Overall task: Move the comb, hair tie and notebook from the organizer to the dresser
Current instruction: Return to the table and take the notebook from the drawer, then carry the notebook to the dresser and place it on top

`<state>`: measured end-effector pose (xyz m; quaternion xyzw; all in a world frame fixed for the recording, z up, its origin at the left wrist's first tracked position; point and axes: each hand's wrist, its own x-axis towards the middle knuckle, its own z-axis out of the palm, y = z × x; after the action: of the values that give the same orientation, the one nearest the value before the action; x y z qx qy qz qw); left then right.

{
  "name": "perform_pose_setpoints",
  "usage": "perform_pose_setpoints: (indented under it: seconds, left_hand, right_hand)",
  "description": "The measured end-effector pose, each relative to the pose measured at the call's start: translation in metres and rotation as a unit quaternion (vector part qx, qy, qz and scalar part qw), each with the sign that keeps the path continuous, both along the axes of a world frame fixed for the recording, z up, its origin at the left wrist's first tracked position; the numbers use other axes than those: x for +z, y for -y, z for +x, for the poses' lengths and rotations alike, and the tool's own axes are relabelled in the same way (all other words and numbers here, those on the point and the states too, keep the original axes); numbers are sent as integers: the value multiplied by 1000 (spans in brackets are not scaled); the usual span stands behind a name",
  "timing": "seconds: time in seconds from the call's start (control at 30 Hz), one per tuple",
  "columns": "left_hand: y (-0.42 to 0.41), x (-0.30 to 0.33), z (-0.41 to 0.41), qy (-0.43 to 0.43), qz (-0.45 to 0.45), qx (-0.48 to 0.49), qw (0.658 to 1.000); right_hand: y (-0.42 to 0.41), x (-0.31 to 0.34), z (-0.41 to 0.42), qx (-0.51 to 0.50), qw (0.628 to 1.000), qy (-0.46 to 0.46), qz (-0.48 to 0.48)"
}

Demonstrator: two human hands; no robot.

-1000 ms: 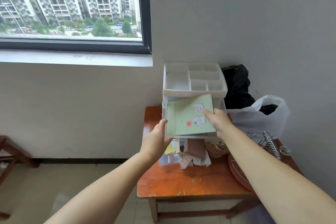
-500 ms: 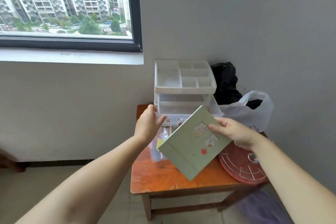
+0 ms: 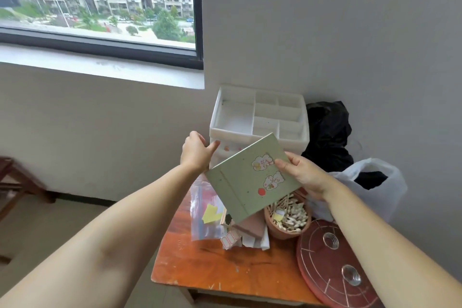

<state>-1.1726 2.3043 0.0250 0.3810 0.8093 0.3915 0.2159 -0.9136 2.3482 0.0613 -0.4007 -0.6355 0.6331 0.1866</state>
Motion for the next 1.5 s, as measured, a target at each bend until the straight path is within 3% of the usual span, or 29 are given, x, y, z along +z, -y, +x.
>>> perform_pose_setpoints:
  seconds: [0.1,0.2,0.33,0.4,0.47,0.53,0.67,0.77,1.0,1.17,1.3,1.5]
  left_hand:
    - [6,-9,-7,80,-3,19,997]
    - [48,-25,-12,302,41,77,949]
    - [130,-42,-9,419,-3,-39,907]
    - [163,-40,-6,504,82,-33,859]
    - [201,-34,-11,550,204,49,809]
    - [251,-29,-24,524,279,155,790]
    - [381,-23,-39,432,340,310,775]
    - [487,-17,-33,379,345,385,768]
    - [710,-10,12,298,289,516,749]
    - [847,-8,55,270,292,611,684]
    - [942,-16,96,249,318,684,608]
    - [1069,-31,135,230,342,758,505]
  right_hand:
    - [-9,-2,-2,10,1000,-20,-13]
    - [-11,-3,-19,7,995,-86,-52]
    - [11,-12,-79,5,978,-169,-126]
    - [38,-22,-119,66,975,-156,-146]
    - [75,-35,-157,138,968,-123,-167]
    - [118,-46,-192,222,951,-92,-195]
    - [216,-57,-249,396,885,-23,-242]
    - [299,-55,-282,490,843,7,-222]
    - [533,-47,-320,569,813,13,-124]
    - [682,-49,-324,651,749,55,-108]
    - [795,-54,-327,733,671,77,-79]
    - [971,-63,-335,804,585,84,-66]
